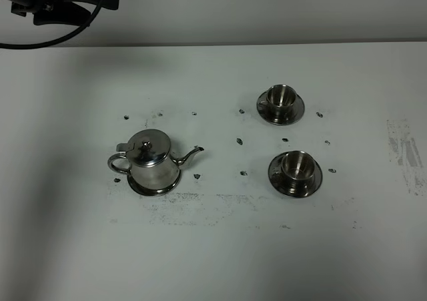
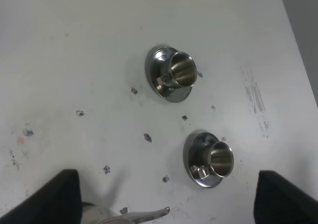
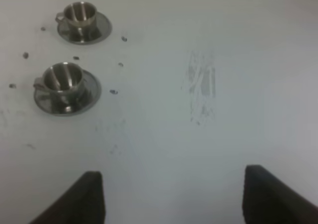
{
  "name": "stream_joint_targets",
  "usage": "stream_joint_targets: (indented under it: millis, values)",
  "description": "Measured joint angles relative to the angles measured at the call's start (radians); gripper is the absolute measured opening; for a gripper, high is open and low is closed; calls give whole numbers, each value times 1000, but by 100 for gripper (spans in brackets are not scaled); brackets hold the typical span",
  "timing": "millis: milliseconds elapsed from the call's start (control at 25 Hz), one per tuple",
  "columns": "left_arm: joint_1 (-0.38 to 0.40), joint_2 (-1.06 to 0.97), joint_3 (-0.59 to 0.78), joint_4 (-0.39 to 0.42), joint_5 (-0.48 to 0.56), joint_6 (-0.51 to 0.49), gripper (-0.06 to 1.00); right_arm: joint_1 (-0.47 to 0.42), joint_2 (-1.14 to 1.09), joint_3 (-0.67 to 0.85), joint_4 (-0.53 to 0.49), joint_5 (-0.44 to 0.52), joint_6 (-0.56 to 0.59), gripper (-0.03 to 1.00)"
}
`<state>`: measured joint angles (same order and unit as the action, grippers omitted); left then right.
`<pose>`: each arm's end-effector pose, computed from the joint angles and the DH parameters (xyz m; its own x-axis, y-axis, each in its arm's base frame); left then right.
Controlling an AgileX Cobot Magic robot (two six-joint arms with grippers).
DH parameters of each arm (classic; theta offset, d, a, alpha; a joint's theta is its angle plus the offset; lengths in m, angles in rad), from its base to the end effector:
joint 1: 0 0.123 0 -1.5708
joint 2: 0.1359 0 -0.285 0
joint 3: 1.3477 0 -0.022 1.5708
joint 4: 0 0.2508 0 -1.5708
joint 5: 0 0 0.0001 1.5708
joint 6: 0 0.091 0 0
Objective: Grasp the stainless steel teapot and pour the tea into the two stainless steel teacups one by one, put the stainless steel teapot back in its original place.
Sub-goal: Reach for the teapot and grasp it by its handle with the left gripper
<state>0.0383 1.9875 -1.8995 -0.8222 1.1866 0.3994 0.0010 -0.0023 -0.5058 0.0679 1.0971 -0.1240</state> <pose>0.4364 -0.0452 0.3299 -0.8544 -0.0211 -0.5192 0.3317 0.7471 -0.5761 -0.0075 0.0055 0.2761 -0.4731 -0.0932 -0.8761 -0.0983 0.9938 -0.0526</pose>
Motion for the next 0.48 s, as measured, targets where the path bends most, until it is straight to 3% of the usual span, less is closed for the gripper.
stream_joint_targets:
  millis: [480]
  values:
    - [0,0,0,0,0,0,69,0,-4,0,0,4,-3,59]
